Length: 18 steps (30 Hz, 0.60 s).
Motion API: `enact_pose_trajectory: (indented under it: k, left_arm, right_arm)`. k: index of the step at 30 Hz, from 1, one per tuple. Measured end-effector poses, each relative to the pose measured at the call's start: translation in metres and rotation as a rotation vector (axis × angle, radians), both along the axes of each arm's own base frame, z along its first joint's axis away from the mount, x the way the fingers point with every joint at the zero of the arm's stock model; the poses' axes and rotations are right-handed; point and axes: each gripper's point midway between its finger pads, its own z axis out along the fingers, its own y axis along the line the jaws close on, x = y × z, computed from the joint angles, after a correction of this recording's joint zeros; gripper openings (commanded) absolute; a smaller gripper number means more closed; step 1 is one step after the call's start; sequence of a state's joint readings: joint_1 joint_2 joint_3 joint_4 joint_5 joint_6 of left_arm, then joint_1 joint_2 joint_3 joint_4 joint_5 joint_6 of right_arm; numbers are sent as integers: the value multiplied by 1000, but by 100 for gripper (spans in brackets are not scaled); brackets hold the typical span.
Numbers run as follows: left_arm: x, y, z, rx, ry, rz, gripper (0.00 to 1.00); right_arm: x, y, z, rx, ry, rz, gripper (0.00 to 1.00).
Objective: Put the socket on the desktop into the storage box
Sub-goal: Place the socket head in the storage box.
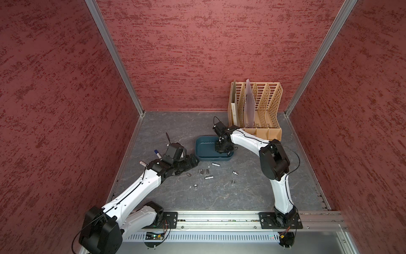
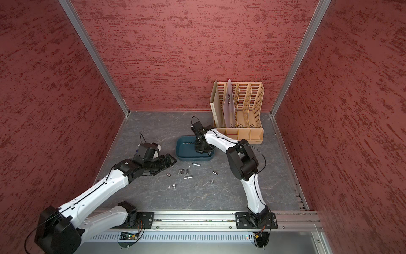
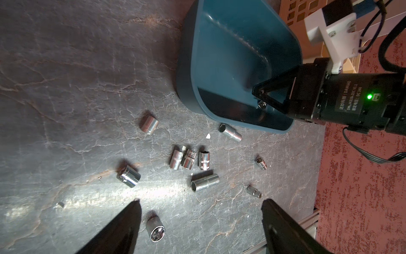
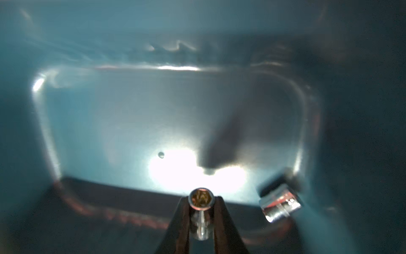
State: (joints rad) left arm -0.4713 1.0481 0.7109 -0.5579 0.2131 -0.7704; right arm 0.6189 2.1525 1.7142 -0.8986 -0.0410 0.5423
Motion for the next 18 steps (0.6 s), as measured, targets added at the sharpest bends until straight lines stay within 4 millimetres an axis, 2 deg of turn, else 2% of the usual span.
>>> enact_pose_trajectory:
  k: [6, 13, 18]
  left_arm:
    - [-3, 0, -5, -1, 14, -2, 89]
    - [-5, 0, -9, -3, 24, -5, 89]
    - [-6, 0, -9, -5, 26, -3, 89]
  right_arm:
    - [-1, -1, -8, -10, 14, 0, 18]
    - [1, 1, -6, -7, 10, -1, 20]
    - [1, 0, -7, -9, 13, -2, 29]
